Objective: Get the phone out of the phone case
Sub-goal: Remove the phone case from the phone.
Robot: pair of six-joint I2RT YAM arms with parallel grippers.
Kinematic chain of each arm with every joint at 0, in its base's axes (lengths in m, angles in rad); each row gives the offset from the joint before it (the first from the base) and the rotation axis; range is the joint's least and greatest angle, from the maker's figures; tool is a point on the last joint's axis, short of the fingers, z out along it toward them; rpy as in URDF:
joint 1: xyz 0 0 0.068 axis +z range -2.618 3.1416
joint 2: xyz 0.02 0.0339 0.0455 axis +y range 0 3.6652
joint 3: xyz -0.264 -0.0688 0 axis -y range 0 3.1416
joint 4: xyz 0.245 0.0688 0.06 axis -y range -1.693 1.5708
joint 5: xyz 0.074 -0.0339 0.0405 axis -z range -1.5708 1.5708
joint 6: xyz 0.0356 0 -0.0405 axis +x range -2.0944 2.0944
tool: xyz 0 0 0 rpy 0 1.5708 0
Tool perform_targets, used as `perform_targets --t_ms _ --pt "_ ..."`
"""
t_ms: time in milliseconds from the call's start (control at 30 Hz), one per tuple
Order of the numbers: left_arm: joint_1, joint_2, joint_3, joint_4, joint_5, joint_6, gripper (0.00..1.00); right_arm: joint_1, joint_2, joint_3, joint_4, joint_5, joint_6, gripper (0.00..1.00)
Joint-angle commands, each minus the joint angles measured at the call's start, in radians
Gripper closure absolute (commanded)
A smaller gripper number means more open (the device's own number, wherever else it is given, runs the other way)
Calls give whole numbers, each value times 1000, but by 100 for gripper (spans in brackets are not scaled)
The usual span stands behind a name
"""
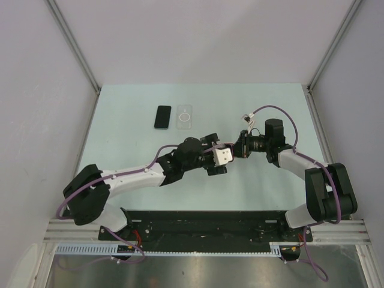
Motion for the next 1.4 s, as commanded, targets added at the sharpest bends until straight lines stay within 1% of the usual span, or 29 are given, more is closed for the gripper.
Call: perform_targets --t_ms 0,133,533,833,933,967,1033,1067,1100,1200,1233,1300,1367 --pt "-6 21 48 -10 19 -22 0 10 -4 57 30 -24 -6 100" --pt "-8 49 57 -8 11 -11 0 10 -10 57 27 -24 -6 100" --pt "-13 64 62 -7 3 -3 0 10 -13 57 29 -36 0 100" --pt "-14 75 62 13 -38 12 0 13 -15 57 35 -60 10 100" --pt "-16 79 62 22 -57 20 9 13 -15 57 35 -62 13 100" --pt "-16 78 60 24 -58 23 19 13 -13 57 35 -62 10 100" --pt "-16 72 57 29 -58 23 25 13 -12 57 33 -62 9 100" --pt "-16 72 56 30 -60 21 30 15 -12 57 33 -59 9 100" --pt "-16 69 53 32 -58 21 34 15 -12 57 33 -57 6 100" --pt "-16 67 47 35 -54 20 36 12 -12 57 32 -53 6 100" --pt "-16 67 45 35 -49 17 39 12 -12 57 32 -54 3 100" --pt "-16 65 45 35 -48 14 42 9 -10 57 26 -53 -11 100" --pt "-16 62 45 35 -44 2 48 6 -12 57 18 -37 -26 100"
